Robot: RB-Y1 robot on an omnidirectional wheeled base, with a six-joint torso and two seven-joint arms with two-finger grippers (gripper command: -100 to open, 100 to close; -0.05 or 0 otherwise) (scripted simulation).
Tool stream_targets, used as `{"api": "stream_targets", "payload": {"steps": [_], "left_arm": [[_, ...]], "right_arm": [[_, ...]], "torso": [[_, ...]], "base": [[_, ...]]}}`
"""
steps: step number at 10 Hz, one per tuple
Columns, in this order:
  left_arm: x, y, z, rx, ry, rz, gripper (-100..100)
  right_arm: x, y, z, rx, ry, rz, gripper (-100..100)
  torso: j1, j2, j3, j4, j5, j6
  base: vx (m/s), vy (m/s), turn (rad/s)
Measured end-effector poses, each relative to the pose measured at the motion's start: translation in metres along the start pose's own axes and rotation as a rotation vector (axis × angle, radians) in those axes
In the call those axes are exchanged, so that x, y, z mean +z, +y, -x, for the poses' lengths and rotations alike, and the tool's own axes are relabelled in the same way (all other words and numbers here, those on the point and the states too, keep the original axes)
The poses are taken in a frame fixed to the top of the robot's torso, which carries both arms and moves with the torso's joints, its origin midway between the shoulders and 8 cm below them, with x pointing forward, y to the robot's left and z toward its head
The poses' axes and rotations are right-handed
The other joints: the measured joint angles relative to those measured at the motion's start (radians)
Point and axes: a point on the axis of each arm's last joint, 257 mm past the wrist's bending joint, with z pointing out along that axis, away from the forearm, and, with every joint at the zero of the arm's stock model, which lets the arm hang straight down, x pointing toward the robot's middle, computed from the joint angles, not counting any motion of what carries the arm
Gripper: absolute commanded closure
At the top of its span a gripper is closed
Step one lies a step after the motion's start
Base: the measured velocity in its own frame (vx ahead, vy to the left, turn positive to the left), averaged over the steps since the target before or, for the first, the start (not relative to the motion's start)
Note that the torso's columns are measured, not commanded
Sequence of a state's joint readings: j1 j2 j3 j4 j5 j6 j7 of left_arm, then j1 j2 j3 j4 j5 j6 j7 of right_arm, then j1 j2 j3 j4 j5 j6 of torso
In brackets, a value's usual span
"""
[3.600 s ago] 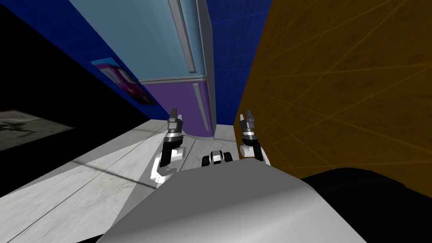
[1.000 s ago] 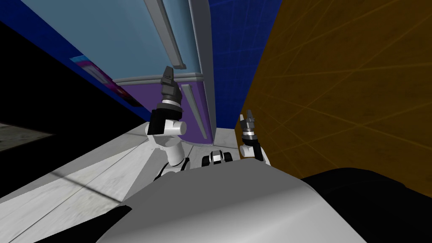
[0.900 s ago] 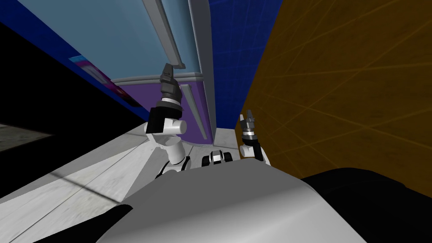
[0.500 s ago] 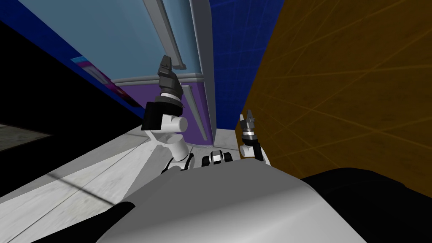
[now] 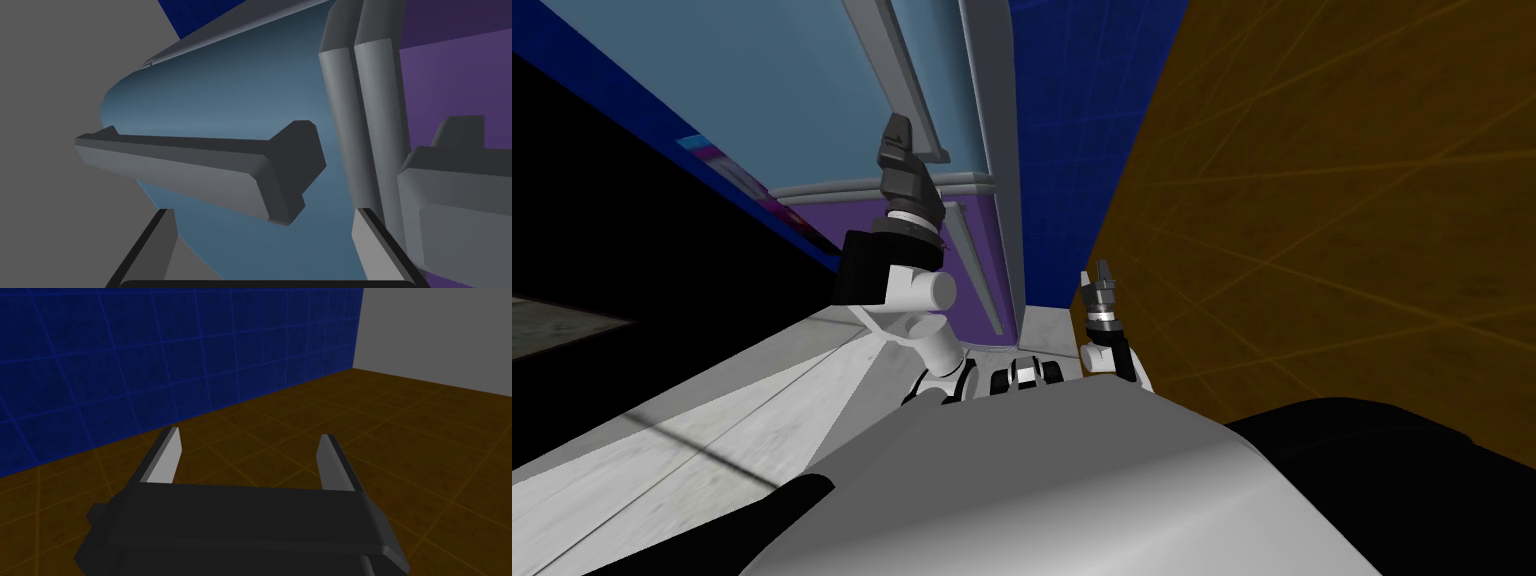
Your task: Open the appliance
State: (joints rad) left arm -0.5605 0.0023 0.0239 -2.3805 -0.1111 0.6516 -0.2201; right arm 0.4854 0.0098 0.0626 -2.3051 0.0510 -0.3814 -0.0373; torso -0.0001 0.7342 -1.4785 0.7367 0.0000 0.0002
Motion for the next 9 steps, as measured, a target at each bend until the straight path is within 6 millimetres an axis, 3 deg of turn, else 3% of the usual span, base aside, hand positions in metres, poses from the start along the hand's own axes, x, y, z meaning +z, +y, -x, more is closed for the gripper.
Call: {"api": "stream_targets", "payload": {"steps": [3,4,9], "left_arm": [[0.003,-0.014,0.002,-0.002,-0.001,-0.002,-100],[0.003,-0.014,0.002,-0.002,-0.001,0.000,100],[-0.001,0.008,-0.003,0.001,0.001,0.004,100]], "right_arm": [[0.000,0.000,0.000,0.000,0.000,0.000,0],[0.000,0.000,0.000,0.000,0.000,0.000,0],[0.000,0.000,0.000,0.000,0.000,0.000,0]], "torso": [[0.000,0.001,0.000,0.000,0.000,0.001],[0.000,0.001,0.000,0.000,0.000,0.001],[0.000,0.003,0.002,0.001,0.000,0.000]], "base": [[0.043,0.000,0.007],[-0.032,0.000,-0.014],[-0.055,-0.001,-0.005]]}}
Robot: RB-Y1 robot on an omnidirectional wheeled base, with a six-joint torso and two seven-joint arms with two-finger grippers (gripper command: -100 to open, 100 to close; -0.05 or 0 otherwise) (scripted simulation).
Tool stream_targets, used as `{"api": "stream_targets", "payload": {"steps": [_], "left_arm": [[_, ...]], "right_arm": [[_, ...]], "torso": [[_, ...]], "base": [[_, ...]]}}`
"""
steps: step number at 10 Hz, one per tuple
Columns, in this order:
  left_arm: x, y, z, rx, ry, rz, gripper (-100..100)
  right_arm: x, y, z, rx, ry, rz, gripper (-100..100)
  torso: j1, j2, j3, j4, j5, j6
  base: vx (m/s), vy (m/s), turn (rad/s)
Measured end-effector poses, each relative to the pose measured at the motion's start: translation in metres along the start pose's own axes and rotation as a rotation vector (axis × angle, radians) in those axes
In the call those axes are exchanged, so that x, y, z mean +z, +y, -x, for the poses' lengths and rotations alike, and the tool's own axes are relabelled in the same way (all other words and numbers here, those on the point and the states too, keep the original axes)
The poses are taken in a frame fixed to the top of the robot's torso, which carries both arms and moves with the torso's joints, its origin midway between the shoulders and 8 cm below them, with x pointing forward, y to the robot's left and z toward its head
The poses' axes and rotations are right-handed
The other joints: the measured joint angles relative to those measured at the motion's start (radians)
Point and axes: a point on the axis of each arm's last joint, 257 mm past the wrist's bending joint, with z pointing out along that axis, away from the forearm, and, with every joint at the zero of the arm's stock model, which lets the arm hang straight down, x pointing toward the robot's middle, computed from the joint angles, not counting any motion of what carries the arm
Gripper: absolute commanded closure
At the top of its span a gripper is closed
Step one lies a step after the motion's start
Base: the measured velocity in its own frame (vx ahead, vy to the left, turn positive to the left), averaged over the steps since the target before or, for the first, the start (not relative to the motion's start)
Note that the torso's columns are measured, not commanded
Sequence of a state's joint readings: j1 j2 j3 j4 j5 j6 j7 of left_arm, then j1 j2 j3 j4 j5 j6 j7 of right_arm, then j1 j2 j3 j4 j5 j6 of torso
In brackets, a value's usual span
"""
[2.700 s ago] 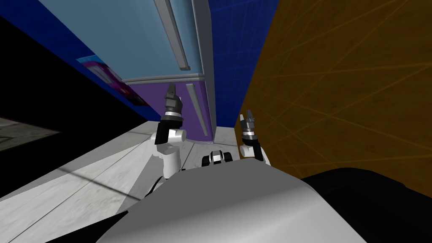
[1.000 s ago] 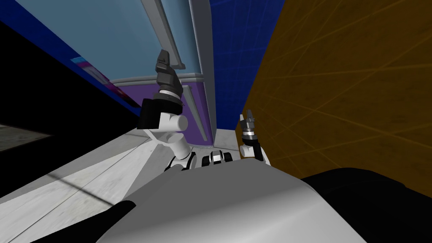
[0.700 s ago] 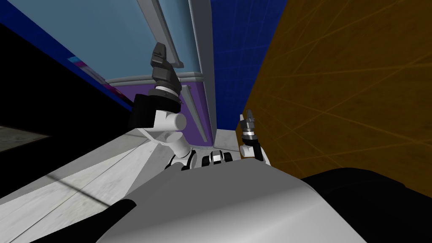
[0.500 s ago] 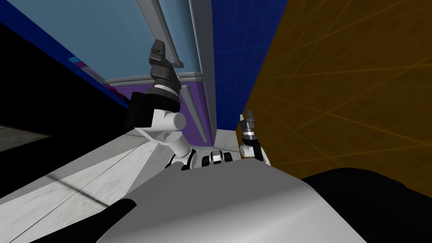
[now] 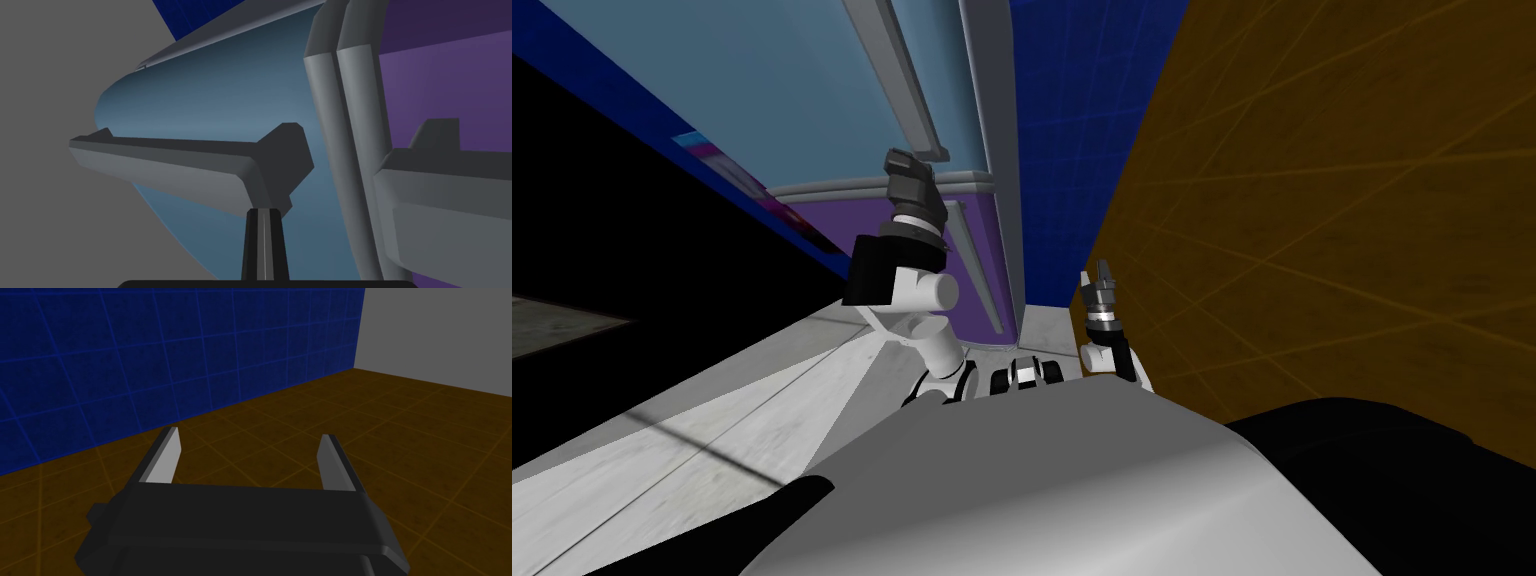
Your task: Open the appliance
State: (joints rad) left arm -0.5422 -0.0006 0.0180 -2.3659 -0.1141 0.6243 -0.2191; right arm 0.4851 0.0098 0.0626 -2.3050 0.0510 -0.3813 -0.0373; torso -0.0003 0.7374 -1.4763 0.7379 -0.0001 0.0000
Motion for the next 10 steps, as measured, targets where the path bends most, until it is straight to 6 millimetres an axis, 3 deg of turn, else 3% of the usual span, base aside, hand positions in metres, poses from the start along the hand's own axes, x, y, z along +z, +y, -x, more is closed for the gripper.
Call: {"api": "stream_targets", "payload": {"steps": [1,10], "left_arm": [[0.000,0.000,0.000,0.000,0.000,-0.002,-100],[0.010,-0.005,0.013,0.096,0.026,0.000,-100]], "right_arm": [[0.000,0.000,0.000,0.000,0.000,0.000,0],[0.000,0.000,0.000,0.000,0.000,0.000,0]], "torso": [[0.000,-0.002,-0.001,0.000,0.000,0.000],[0.000,0.001,0.000,0.000,0.000,0.000]], "base": [[-0.006,0.002,-0.004],[0.006,0.017,-0.009]]}}
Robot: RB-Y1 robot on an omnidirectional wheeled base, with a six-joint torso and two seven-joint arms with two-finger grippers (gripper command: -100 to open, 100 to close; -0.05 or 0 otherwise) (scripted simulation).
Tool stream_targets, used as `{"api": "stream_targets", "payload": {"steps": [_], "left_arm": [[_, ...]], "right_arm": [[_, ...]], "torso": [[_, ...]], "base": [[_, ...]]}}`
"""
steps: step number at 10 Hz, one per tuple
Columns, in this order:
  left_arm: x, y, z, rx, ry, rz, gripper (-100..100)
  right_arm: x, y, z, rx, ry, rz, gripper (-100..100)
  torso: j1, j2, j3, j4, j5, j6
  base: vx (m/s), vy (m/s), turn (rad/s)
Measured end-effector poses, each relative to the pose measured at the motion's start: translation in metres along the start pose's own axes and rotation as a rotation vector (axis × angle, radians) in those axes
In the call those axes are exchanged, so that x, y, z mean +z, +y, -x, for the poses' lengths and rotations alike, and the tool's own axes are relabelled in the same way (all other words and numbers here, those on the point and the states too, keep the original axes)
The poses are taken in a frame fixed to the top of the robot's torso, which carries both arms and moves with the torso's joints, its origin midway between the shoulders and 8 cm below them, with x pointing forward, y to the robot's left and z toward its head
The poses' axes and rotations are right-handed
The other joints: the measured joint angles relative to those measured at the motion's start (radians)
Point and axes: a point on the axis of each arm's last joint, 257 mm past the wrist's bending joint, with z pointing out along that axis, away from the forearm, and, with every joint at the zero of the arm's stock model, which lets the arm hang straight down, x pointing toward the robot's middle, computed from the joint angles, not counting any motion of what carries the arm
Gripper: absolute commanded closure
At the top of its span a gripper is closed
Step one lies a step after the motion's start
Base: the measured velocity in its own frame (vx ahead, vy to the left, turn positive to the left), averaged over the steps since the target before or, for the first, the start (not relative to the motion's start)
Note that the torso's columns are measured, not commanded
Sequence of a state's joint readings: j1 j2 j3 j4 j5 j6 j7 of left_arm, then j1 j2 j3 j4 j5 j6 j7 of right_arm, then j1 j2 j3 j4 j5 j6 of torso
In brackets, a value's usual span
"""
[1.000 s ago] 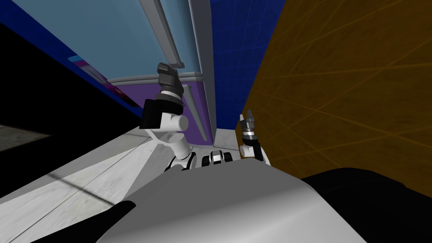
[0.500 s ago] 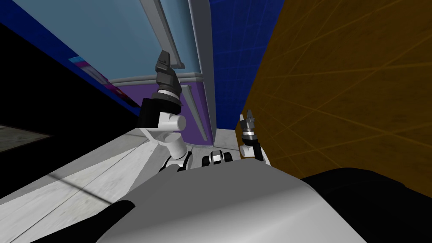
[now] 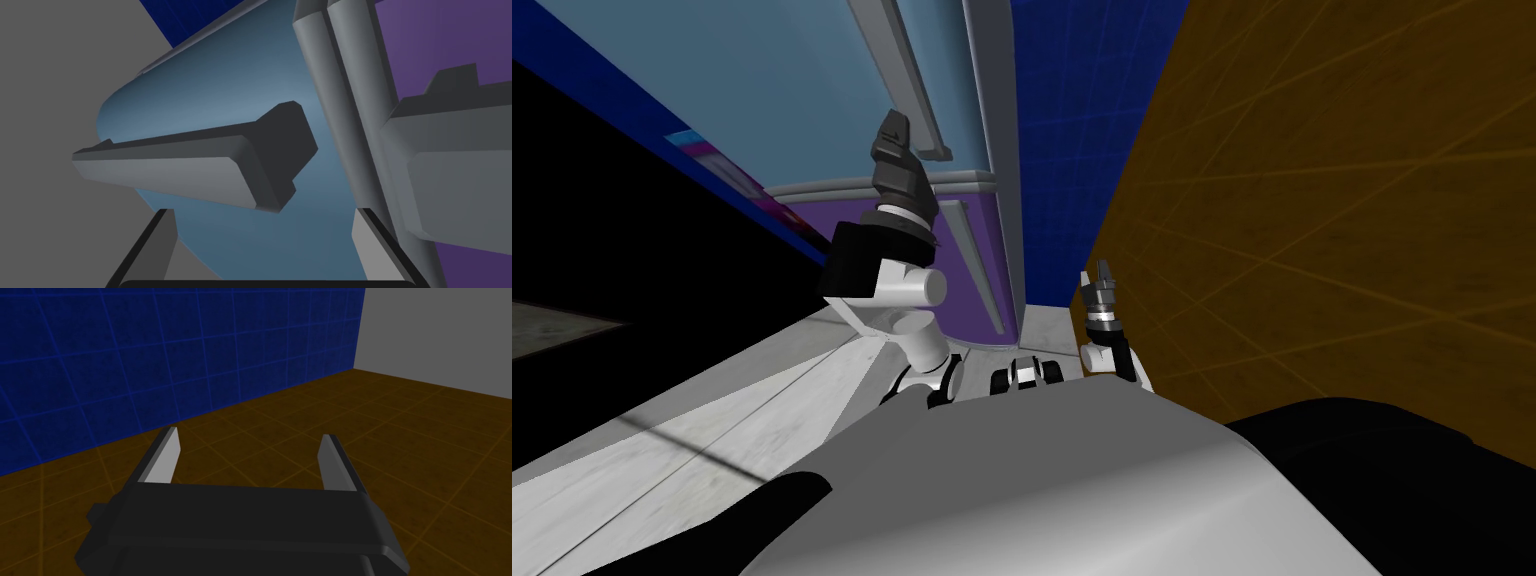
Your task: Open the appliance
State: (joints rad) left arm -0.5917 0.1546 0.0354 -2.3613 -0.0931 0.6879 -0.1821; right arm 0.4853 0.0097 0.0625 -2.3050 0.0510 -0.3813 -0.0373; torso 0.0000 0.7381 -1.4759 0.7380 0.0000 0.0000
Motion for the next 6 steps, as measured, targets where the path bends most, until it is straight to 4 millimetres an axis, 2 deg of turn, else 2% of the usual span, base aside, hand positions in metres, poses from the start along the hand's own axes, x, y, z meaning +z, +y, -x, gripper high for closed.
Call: {"api": "stream_targets", "payload": {"steps": [6], "left_arm": [[0.0097,-0.0090,0.0040,-0.077,0.010,0.029,-100]], "right_arm": [[0.0000,0.0000,0.0000,0.000,0.000,0.000,0]], "torso": [[0.000,0.000,0.000,0.000,0.000,0.000]], "base": [[0.011,0.037,-0.016]]}}
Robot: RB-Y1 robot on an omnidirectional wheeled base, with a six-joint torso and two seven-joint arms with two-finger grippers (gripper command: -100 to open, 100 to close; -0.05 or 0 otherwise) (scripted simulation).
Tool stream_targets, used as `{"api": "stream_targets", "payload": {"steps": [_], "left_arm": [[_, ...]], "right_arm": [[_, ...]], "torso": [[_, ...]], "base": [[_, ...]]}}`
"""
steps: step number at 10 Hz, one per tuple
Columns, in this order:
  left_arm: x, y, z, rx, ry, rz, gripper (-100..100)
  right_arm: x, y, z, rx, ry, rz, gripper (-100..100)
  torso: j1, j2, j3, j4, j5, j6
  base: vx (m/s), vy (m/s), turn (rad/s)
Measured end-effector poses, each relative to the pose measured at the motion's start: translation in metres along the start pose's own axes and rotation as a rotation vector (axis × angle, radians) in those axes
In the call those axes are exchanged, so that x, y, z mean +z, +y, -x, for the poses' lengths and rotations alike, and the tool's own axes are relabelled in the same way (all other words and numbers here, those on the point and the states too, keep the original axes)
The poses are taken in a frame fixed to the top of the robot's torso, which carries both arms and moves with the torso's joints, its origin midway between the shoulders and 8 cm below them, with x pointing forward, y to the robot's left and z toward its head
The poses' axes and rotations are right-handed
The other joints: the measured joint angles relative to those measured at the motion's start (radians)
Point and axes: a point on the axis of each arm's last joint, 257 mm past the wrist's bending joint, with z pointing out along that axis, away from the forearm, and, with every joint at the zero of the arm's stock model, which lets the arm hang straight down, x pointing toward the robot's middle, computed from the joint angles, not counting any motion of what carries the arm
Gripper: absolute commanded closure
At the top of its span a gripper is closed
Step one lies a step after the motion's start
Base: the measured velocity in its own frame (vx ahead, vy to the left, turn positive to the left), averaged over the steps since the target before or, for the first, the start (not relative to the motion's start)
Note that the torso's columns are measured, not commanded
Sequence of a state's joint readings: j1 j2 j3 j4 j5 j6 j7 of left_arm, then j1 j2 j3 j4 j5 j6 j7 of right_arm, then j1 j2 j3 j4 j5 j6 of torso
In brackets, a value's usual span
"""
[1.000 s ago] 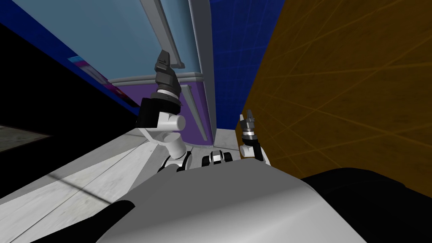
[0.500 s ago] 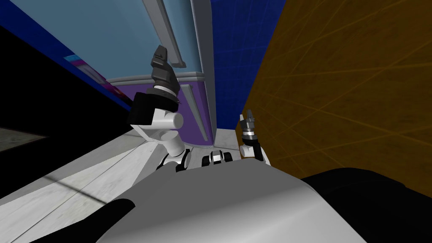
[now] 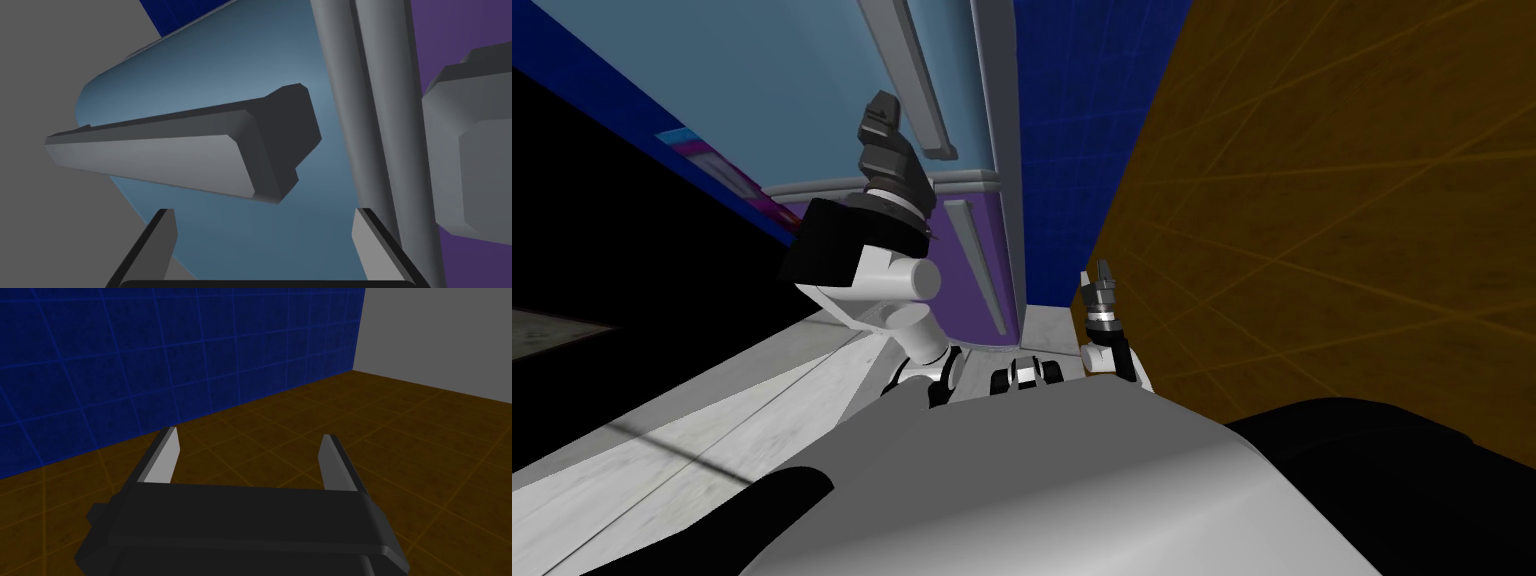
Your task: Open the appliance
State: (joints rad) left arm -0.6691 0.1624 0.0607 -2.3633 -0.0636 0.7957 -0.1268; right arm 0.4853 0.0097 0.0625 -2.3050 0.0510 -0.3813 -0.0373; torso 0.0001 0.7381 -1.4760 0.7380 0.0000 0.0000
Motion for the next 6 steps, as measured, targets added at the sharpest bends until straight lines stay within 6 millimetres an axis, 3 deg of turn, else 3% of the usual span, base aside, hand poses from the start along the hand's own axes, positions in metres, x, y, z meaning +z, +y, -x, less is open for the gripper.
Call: {"api": "stream_targets", "payload": {"steps": [6], "left_arm": [[0.002,-0.004,-0.019,-0.189,0.015,0.029,-100]], "right_arm": [[0.000,0.000,0.000,0.000,0.000,0.000,0]], "torso": [[0.000,0.000,0.000,0.000,0.000,0.000]], "base": [[0.003,0.009,-0.003]]}}
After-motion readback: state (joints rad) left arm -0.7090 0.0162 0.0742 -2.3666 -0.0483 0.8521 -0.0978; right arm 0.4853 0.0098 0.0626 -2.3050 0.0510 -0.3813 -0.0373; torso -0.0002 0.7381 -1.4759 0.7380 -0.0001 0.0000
